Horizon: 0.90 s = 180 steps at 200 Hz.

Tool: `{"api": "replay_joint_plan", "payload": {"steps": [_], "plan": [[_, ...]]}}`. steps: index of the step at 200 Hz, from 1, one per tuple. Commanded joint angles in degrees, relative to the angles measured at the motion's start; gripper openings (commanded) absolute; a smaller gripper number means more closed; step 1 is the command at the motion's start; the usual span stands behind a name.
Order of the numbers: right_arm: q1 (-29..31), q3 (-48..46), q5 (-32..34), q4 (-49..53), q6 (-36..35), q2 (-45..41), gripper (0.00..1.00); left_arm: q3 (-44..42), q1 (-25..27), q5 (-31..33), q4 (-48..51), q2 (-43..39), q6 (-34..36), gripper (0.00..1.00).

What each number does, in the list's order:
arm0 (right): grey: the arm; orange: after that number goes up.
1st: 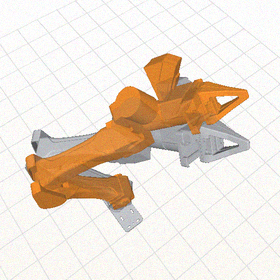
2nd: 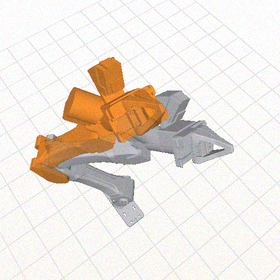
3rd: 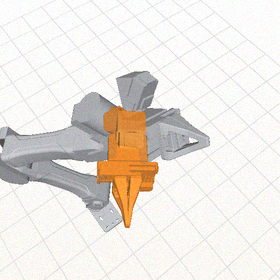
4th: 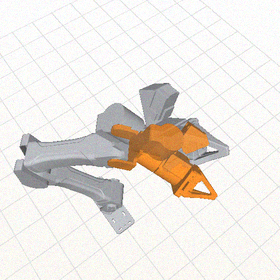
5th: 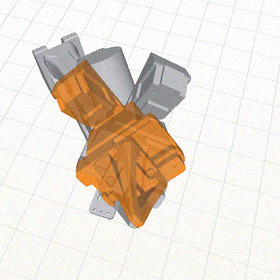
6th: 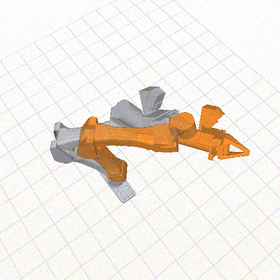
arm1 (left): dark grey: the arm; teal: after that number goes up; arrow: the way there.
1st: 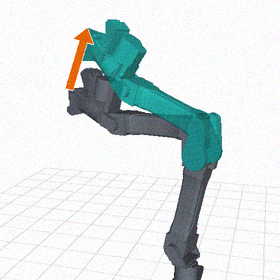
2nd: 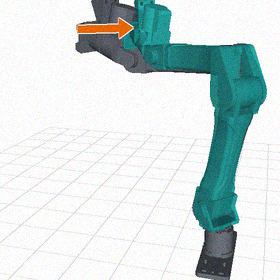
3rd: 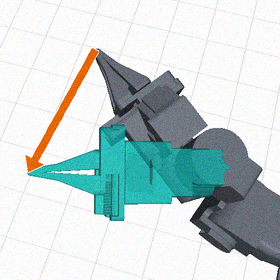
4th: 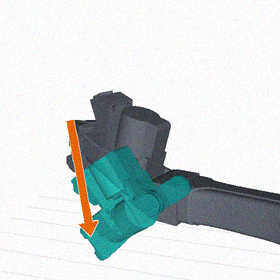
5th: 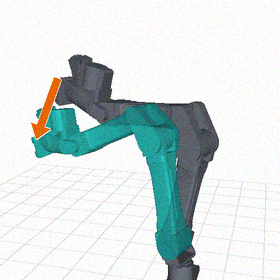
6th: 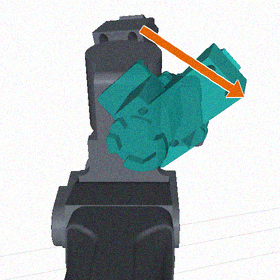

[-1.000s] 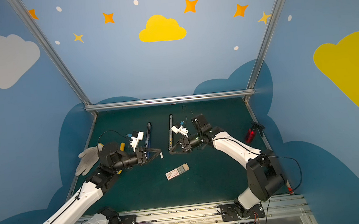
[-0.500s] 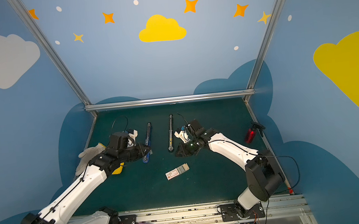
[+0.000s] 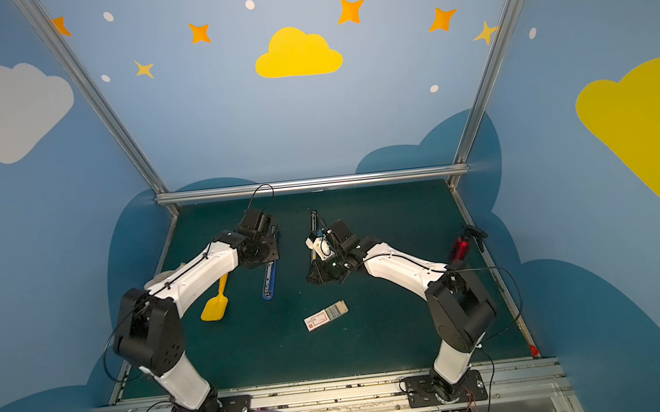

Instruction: Load the staples into the stapler

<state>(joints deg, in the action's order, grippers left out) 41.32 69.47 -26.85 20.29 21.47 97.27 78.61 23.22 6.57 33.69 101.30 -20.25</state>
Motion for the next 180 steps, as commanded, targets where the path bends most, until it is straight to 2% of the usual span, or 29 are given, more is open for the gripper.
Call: {"api": "replay_joint_plan", "payload": {"steps": [1, 72, 180], "plan": [[0.4, 1.6, -0.3, -1.8, 0.7, 0.8, 0.27, 4.0, -0.7, 3.7, 3.3, 3.8, 3.2, 0.14], [0.3, 2.2, -0.1, -1.0, 0.0, 1.5, 0.27, 12.6, -2.0, 5.0, 5.3, 13.7, 6.5, 0.14], [0.3, 1.5, -0.2, -0.5, 0.2, 1.0, 0.26, 14.9, -3.3, 4.6, 4.5, 18.2, 7.3, 0.14]]}}
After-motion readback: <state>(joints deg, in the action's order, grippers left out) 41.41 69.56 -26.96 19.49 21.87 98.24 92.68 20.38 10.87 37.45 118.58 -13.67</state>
